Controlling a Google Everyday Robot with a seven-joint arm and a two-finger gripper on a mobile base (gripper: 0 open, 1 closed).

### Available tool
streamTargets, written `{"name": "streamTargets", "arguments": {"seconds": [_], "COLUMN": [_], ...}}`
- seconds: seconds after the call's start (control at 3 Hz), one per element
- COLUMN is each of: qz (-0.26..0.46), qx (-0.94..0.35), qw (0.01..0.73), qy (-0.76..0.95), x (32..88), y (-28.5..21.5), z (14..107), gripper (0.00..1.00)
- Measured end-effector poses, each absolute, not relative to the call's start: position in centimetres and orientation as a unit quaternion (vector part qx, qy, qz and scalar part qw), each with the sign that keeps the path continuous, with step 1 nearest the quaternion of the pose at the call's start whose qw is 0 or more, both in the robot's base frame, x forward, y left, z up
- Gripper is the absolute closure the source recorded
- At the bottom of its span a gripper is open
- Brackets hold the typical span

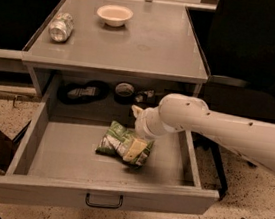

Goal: Pick green jalapeno chip bag from top drawer and place on counter

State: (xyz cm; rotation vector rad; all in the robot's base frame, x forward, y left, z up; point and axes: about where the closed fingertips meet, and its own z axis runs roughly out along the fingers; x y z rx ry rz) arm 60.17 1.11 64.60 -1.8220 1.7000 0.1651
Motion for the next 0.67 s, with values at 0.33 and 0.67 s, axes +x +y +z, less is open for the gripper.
{"name": "streamTargets", "arguments": {"seconds": [0.33, 0.67], "qz": [0.063, 0.077], "qx": [-0.680, -0.677], "qw": [0.308, 0.292], "qy": [0.662, 0.671], "x": [60.1, 59.7], "y": [0.0, -0.4], "z": [62.7, 61.3], "gripper": [0.00, 0.00]}}
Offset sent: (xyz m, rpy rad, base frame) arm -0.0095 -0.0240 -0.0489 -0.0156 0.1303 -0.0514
